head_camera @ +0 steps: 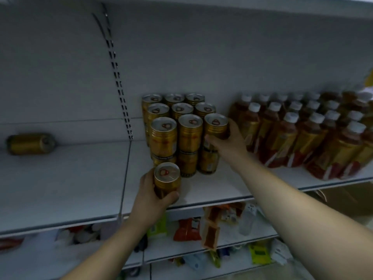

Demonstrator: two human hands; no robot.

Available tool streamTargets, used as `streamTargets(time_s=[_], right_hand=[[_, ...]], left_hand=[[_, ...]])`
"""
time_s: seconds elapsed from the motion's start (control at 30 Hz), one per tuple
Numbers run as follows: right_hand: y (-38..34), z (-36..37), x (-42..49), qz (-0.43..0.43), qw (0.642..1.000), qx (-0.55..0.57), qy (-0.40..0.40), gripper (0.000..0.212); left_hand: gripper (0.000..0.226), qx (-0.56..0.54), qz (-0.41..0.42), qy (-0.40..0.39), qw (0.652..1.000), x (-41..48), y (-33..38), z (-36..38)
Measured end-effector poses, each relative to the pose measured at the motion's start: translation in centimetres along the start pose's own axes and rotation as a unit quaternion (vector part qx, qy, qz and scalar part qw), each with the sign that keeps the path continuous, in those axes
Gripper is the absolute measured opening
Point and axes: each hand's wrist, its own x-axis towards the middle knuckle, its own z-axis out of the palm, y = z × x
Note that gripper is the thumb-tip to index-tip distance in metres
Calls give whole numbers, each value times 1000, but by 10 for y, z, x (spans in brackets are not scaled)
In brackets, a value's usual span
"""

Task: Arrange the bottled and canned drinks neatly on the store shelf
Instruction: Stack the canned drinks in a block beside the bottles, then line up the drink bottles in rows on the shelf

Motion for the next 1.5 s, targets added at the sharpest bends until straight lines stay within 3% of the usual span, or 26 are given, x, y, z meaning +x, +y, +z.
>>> streamTargets(time_s=[0.17, 0.3, 0.43, 0.53, 0.63, 0.7, 0.83, 1.0, 1.5], right_hand=[[11, -10, 2, 0, 998, -7, -70, 79], [10, -17, 6, -1, 994, -41, -100, 83], [-7, -27, 15, -13, 986, -80, -145, 79], [-31, -33, 23, -92, 975, -158, -125, 83], [-65, -26, 26, -193, 934, -255, -157, 64], [-88, -12, 20, -211, 910, -289, -208, 46], [-121, 38, 4, -222, 873, -347, -260, 70], [-156, 127, -21, -216, 836, -382, -328, 83], [-236, 390, -105, -241, 806, -370, -395, 78]], left_hand=[[87, -24, -20, 39, 999, -6, 7, 12], [75, -37, -50, 61, 996, -8, 15, 15], [79, -27, -73, 37, 996, -13, 30, 7], [91, 13, -96, -12, 995, -12, 47, -7], [95, 130, -101, -23, 986, -8, 67, -35], [92, 195, -87, -25, 977, -8, 79, -57], [82, 299, -73, -29, 951, -16, 90, -111], [73, 332, -105, -11, 937, -40, 68, -194], [72, 341, -191, 58, 919, -109, -46, -427]])
